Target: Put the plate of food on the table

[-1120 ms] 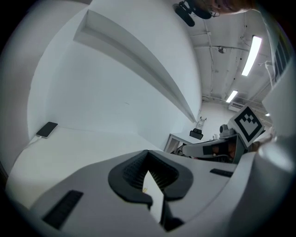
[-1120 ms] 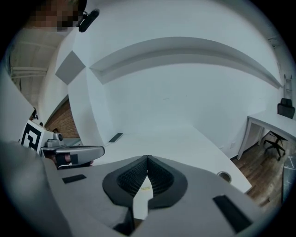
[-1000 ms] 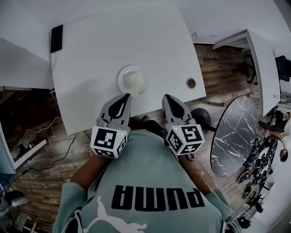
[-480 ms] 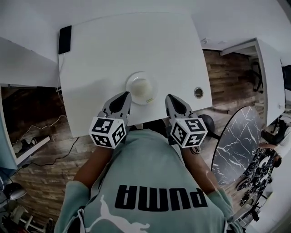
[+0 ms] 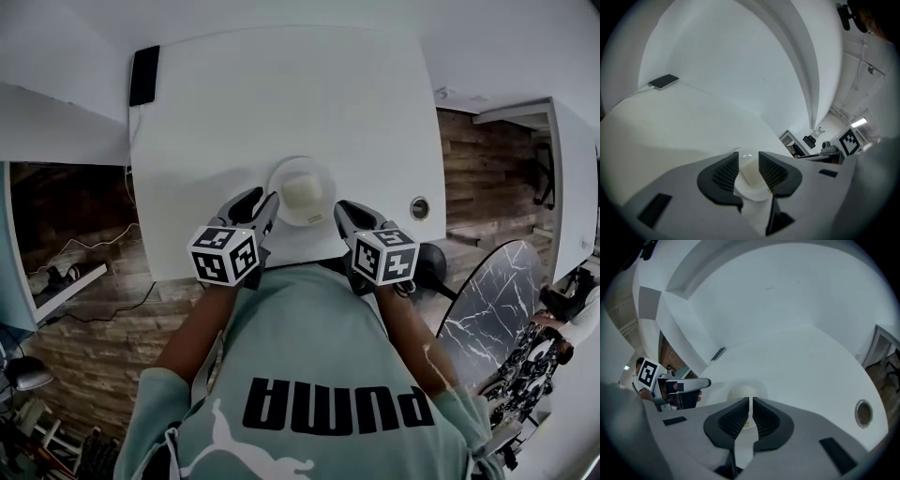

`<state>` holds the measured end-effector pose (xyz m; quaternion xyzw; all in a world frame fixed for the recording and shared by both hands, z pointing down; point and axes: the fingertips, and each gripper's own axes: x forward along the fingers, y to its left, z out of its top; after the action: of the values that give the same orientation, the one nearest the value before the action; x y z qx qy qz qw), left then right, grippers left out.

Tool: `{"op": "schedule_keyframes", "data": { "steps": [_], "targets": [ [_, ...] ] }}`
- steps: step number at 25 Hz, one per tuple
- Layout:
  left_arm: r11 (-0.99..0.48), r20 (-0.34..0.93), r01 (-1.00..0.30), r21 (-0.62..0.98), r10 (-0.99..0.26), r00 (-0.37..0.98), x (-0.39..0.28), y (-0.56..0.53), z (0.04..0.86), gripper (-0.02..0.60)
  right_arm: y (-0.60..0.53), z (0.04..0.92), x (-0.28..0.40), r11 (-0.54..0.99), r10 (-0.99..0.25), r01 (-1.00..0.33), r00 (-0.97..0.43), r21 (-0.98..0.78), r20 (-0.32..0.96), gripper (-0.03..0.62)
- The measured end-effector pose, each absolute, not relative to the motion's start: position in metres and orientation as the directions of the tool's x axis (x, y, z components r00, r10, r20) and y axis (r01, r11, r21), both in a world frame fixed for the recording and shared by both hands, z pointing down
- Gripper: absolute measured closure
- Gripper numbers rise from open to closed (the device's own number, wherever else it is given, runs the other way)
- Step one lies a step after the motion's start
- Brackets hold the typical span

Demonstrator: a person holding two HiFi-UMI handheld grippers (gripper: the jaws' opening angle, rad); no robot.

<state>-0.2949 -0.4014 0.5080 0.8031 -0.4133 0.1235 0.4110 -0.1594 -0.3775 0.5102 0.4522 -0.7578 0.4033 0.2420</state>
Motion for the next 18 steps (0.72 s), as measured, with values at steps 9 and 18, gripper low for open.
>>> {"op": "schedule_keyframes", "data": {
  "steps": [9, 18],
  "targets": [
    [-0.271, 0.616, -0.781, 0.562, -0.494, 0.614, -0.288, -0.407, 0.541, 0.437, -0.384, 0.54, -0.149, 0.232, -0.402, -0.87, -0.493, -0.435, 0.772, 0.557],
    [-0.207, 0.681, -0.805, 0.556, -0.442, 0.584, -0.292, -0.407, 0.564, 0.437, -0.386, 0.561, -0.145, 0.145, -0.35, -0.835, -0.545, -0.531, 0.762, 0.557]
  ]
}}
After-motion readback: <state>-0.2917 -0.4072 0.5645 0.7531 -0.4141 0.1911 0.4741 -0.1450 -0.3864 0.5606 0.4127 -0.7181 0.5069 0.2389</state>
